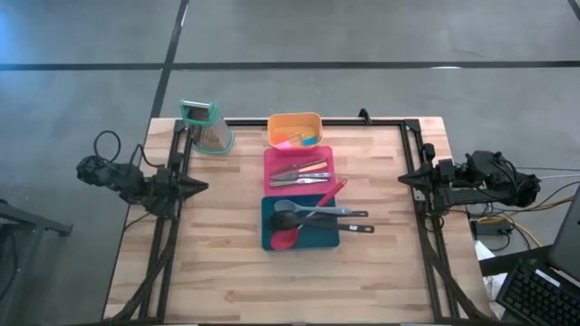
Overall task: Pick & Place Kitchen Items
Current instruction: Return to Home Position
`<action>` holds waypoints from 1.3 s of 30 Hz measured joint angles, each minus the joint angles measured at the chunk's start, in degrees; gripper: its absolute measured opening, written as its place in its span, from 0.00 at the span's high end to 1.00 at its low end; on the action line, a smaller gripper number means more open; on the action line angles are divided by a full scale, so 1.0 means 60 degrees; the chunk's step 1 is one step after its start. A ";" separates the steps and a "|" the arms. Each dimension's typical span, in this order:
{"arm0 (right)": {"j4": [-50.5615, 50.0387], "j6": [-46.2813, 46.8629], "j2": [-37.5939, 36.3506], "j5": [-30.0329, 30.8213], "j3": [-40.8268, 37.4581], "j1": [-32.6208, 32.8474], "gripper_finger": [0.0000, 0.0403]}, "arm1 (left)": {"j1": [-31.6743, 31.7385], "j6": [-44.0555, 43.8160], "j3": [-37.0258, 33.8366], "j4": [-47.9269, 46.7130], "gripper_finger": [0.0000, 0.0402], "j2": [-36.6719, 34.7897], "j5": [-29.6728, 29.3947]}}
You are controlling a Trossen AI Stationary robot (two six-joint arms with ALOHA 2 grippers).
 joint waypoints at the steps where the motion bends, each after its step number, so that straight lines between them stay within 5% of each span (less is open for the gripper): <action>1: -0.0003 0.0000 0.0000 0.0000 0.0000 0.0000 0.97 | 0.0000 0.0001 -0.0003 0.0004 0.93 0.0000 0.0000; 39: -0.0003 -0.0004 0.0000 0.0002 0.0000 0.0000 0.97 | 0.0000 0.0007 -0.0002 0.0018 0.92 0.0001 0.0000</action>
